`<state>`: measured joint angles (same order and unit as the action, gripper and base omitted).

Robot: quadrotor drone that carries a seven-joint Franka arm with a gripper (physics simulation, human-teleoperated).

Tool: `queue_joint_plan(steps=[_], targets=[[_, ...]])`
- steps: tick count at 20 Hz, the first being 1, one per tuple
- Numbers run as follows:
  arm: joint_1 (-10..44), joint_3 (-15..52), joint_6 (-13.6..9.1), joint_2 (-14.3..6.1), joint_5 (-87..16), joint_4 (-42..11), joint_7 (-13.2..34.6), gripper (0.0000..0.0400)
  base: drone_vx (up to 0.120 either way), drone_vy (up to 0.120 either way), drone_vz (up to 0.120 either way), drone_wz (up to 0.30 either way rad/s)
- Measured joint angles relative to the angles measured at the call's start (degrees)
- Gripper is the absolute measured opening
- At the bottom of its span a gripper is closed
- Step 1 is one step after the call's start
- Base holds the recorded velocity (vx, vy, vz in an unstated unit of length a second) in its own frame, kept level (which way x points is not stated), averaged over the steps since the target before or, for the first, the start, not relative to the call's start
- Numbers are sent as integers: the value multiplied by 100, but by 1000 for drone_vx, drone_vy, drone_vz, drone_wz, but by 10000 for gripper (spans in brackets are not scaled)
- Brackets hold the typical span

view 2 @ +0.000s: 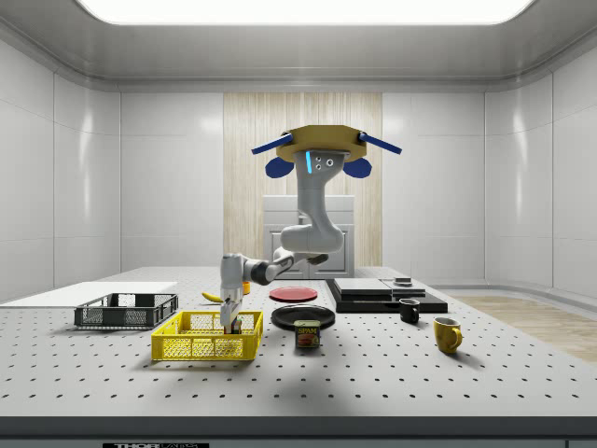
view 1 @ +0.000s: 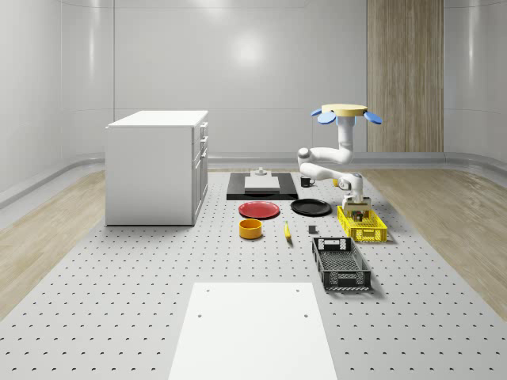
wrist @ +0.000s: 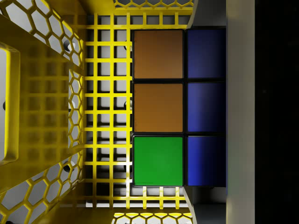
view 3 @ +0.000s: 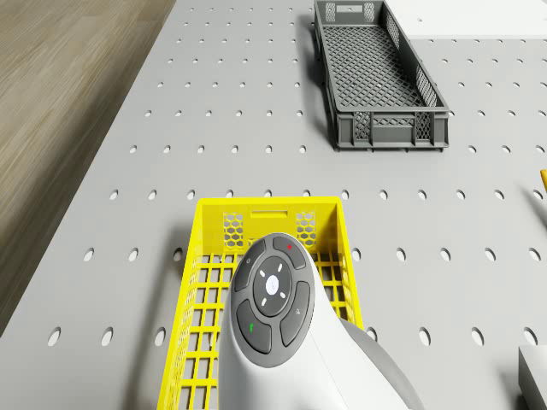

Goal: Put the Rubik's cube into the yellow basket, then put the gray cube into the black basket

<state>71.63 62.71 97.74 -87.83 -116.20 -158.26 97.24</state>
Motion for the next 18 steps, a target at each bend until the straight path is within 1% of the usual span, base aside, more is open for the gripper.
queue_joint_plan(steps=[2, 5, 12, 13, 15, 16, 18], targets=[[5, -50, 4, 24, -52, 22, -6, 361, 0, 0, 0, 0], [-29, 11, -51, 44, -6, -12, -18, 382, 0, 0, 0, 0], [-117, 238, -202, 75, 188, -124, -38, 397, 0, 0, 120, 0], [-124, 253, -214, 80, 200, -131, -40, 398, 0, -40, 120, 0], [-134, 273, -233, 89, 215, -141, -44, 399, 20, -120, 120, 0], [-138, 280, -242, 94, 220, -145, -46, 399, 120, -120, 120, 0], [-146, 290, -256, 103, 226, -150, -50, 399, 120, -120, 0, 0]])
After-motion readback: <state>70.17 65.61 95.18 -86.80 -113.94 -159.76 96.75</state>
